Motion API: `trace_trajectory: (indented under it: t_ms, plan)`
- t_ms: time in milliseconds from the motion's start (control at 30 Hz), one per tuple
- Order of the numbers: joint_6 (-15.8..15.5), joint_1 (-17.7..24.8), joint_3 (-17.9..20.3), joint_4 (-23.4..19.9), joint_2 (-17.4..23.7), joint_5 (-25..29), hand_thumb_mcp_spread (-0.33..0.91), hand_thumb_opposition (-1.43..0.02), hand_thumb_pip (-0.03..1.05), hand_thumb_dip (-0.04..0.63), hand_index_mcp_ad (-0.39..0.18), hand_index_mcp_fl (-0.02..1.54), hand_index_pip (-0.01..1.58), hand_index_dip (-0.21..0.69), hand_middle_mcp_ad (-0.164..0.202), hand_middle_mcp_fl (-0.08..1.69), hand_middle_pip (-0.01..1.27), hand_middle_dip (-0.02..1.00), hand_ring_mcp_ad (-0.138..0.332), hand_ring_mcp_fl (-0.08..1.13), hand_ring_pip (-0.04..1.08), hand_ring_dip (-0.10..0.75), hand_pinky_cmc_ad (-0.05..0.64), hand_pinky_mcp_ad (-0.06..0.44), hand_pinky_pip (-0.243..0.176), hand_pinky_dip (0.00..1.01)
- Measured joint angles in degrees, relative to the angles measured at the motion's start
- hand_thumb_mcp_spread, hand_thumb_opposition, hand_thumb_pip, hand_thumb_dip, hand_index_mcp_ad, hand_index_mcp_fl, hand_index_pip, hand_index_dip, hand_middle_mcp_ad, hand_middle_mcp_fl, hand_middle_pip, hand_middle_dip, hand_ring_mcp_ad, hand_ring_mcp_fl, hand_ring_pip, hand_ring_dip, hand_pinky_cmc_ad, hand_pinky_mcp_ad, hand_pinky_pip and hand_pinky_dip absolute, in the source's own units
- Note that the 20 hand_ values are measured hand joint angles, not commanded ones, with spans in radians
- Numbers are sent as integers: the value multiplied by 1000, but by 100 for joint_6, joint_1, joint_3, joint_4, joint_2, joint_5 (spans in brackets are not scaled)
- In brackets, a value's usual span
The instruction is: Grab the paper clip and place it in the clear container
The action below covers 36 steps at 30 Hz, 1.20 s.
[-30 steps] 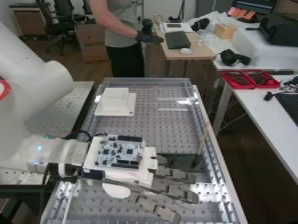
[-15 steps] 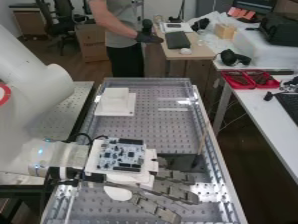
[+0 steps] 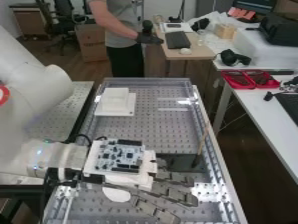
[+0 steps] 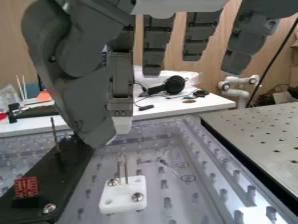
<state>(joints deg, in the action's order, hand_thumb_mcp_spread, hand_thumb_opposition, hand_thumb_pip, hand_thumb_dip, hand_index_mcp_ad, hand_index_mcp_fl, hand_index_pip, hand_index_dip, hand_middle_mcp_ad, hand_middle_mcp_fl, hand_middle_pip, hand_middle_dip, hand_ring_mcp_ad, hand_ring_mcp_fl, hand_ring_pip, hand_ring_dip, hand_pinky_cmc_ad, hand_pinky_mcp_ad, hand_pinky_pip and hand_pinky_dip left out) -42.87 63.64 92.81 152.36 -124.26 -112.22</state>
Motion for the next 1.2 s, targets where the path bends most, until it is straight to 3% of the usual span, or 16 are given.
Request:
trace_trajectory:
  t_ms: [1200]
  plan:
    - [-223,-146,-620,361,-515,-529,466,-850,620,236,-168,414,1279,16,-30,120,127,222,113,-2,82,98,312,269,-12,182]
